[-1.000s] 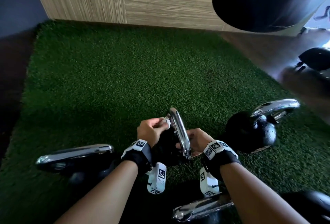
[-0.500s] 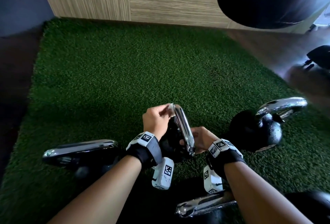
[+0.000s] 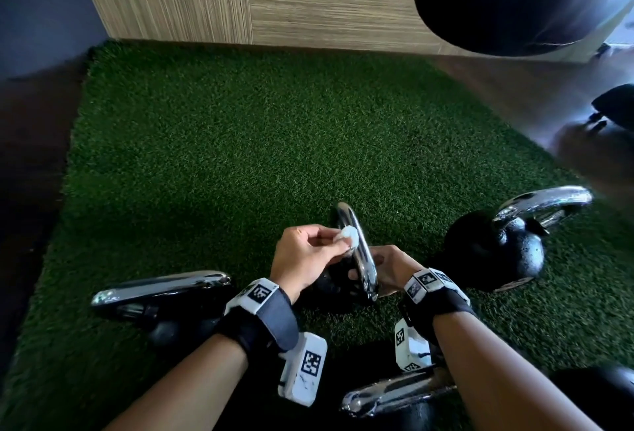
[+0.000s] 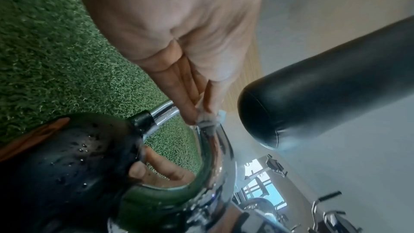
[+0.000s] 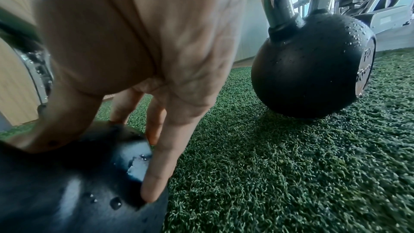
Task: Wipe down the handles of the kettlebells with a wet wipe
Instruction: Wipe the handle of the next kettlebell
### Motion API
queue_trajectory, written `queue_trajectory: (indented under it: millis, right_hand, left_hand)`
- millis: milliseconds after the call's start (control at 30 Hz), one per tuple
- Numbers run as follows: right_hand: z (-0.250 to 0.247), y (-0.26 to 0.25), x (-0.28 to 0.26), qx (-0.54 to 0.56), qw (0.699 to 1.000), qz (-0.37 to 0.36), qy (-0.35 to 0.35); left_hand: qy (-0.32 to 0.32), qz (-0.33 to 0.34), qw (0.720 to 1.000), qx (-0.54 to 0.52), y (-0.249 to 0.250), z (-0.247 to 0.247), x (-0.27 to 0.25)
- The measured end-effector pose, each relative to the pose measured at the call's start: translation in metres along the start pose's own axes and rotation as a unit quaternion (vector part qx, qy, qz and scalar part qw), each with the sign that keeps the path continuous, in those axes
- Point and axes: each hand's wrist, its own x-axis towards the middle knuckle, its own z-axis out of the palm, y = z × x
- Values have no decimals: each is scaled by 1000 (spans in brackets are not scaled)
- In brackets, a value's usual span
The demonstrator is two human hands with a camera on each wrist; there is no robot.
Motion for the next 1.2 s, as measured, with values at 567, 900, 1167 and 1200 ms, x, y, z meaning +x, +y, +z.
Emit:
queue_trajectory:
  millis: [567,900,1167,1200]
  right_hand:
    - [-5,1,-1,12,996,-20,-88]
    - [8,-13,-10,-275,951,-116,75]
    - [14,-38,-15,-298,850,-331,283]
    - [13,-40,-14,-271,849,-353,286]
  left_hand:
    - [-126,79,981,123,-11,0,-50]
    - [-102,120,949,272,-23,0,-49]
    - [97,128,983,94,16,-24,-8]
    - [95,110,988,56,20,-24,-3]
